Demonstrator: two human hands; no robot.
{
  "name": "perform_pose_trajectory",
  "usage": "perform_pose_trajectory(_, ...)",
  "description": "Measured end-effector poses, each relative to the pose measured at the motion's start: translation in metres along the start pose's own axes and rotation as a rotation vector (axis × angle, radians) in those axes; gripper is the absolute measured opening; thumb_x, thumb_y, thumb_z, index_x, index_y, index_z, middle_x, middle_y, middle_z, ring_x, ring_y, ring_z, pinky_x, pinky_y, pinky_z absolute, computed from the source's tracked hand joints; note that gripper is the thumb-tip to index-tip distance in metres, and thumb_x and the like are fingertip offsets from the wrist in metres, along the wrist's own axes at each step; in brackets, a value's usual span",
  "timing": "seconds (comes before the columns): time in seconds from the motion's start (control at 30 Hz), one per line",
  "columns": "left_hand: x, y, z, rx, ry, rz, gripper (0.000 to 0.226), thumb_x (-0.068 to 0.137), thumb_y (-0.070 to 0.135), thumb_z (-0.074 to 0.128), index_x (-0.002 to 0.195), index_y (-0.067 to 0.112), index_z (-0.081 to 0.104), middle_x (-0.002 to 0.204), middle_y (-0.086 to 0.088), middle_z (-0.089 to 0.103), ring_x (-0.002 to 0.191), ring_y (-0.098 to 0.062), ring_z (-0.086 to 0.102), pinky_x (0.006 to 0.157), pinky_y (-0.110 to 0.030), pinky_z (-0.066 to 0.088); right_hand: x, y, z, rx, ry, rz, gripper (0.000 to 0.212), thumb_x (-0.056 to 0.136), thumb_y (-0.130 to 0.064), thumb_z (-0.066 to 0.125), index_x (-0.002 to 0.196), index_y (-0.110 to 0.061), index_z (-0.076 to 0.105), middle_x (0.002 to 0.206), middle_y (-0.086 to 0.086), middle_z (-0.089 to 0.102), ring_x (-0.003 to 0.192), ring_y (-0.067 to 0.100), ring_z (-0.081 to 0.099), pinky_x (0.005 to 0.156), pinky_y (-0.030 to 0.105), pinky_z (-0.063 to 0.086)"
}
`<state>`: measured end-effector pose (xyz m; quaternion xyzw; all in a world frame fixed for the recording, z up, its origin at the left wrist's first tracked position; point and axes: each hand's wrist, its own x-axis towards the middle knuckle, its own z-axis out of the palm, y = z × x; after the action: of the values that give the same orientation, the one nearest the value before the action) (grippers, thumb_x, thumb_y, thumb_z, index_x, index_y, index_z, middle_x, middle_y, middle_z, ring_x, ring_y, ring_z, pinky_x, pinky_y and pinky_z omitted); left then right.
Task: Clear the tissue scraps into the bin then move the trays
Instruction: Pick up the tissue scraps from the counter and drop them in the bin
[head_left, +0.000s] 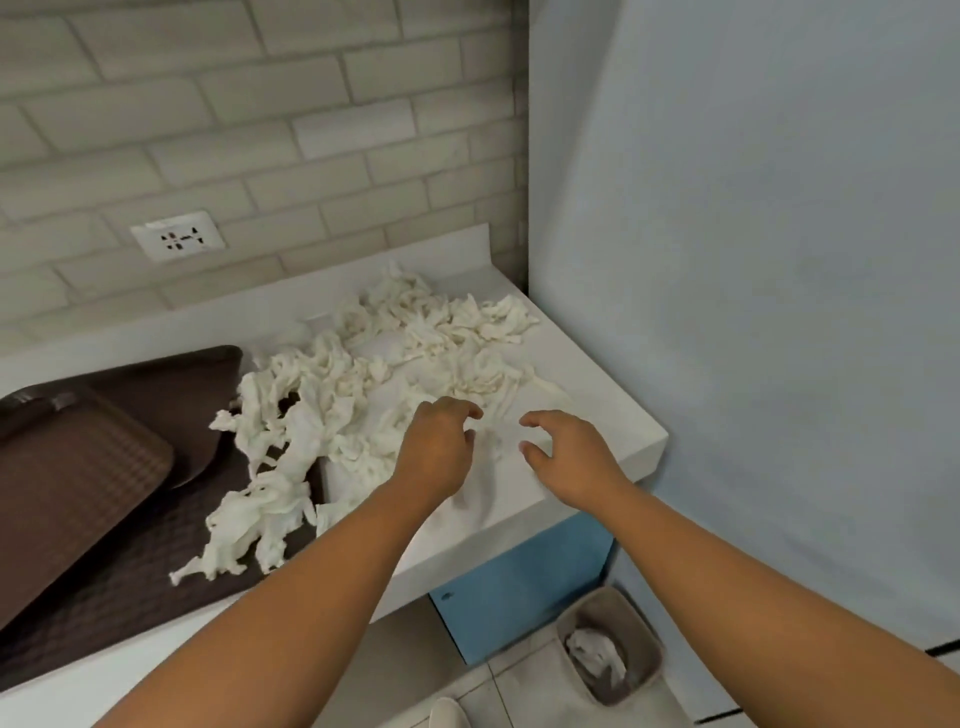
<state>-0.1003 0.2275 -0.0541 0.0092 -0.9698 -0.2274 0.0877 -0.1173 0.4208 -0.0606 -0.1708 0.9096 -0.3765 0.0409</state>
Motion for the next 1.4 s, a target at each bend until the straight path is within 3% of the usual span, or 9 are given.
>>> perform_pose_trajectory(0.17,0.037,-0.058,-0.002,0.161,-0.133,0.077,0.033,0.092,0.013,0.060,0.123,0.022,0.064,0.137,-0.001,0.054,0.114,-0.025,0.048,0.089,-0.033,0.047,0.039,-0.012,0.035,-0.011,-0.074,0.053,0.044,0.094,-0.026,0.059,0.137,-0.017,0.053,0.138,0.002,0.056,0.127,0.020,0.051,0.104,0.023,0.036)
perform_pose_trajectory(0.3,0.066,-0.089,0.013,0.238,-0.223,0.139,0.049,0.092,0.018,0.061,0.140,0.025,0.052,0.151,-0.004,0.040,0.127,-0.030,0.043,0.102,-0.038,0.044,0.057,-0.008,0.049,-0.014,-0.070,0.138,0.048,0.094,-0.021,0.058,0.141,-0.017,0.048,0.141,0.002,0.052,0.128,0.019,0.049,0.101,0.018,0.031)
perform_pose_trajectory(0.43,0.089,-0.102,0.020,0.228,-0.230,0.185,0.026,0.095,0.020,0.055,0.118,0.024,0.069,0.117,-0.005,0.064,0.105,-0.024,0.059,0.087,-0.033,0.049,0.069,-0.001,0.058,-0.010,-0.129,0.205,0.061,0.091,-0.020,0.061,0.147,-0.016,0.038,0.148,0.003,0.044,0.136,0.019,0.040,0.107,0.018,0.025)
perform_pose_trajectory(0.6,0.120,-0.104,-0.002,-0.061,-0.048,0.185,0.015,0.092,0.013,0.061,0.102,0.015,0.072,0.092,-0.005,0.072,0.084,-0.023,0.065,0.077,-0.032,0.052,0.074,0.006,0.062,-0.039,-0.167,0.248,0.077,0.084,-0.039,0.064,0.151,-0.026,0.028,0.150,-0.004,0.037,0.141,0.022,0.029,0.116,0.038,0.027)
perform_pose_trajectory(0.73,0.147,-0.096,-0.038,-0.185,-0.011,0.133,0.025,0.100,0.016,0.047,0.114,0.010,0.067,0.105,-0.009,0.069,0.097,-0.026,0.063,0.079,-0.027,0.044,0.075,0.007,0.067,-0.315,-0.199,0.157,0.097,0.076,-0.068,0.063,0.153,-0.029,0.019,0.156,-0.005,0.025,0.143,0.023,0.020,0.114,0.041,0.022)
perform_pose_trajectory(0.97,0.176,-0.086,-0.074,-0.713,-0.070,-0.190,0.038,0.085,0.049,0.058,0.085,0.011,0.059,0.084,-0.005,0.070,0.080,-0.023,0.070,0.078,-0.047,0.059,0.084,0.020,0.088,-0.394,-0.061,0.048,0.041,0.095,-0.045,0.054,0.131,-0.026,0.056,0.130,0.000,0.048,0.119,0.022,0.043,0.098,0.035,0.040)
perform_pose_trajectory(1.13,0.183,-0.083,-0.086,-0.909,-0.139,-0.175,0.009,0.097,0.014,0.058,0.098,0.006,0.054,0.101,-0.011,0.070,0.083,-0.025,0.073,0.079,-0.040,0.061,0.086,0.020,0.092,-0.240,0.066,0.068,0.028,0.099,-0.011,0.048,0.123,-0.011,0.063,0.119,0.008,0.062,0.109,0.026,0.058,0.095,0.026,0.041)
perform_pose_trajectory(1.3,0.178,-0.066,-0.095,-0.914,-0.160,-0.098,0.013,0.100,-0.002,0.039,0.098,0.009,0.045,0.101,-0.012,0.071,0.083,-0.024,0.071,0.073,-0.040,0.061,0.078,0.013,0.071,-0.082,0.199,0.189,0.033,0.100,-0.007,0.042,0.130,-0.010,0.058,0.127,0.005,0.060,0.116,0.019,0.056,0.101,0.015,0.029)
perform_pose_trajectory(1.4,0.172,-0.056,-0.088,-0.920,-0.166,-0.111,0.012,0.102,0.004,0.036,0.099,0.012,0.045,0.100,-0.010,0.061,0.076,-0.023,0.058,0.061,-0.031,0.056,0.076,0.014,0.057,-0.023,0.289,0.230,0.026,0.100,-0.010,0.043,0.115,-0.011,0.064,0.109,-0.001,0.063,0.097,0.015,0.058,0.087,0.016,0.038)
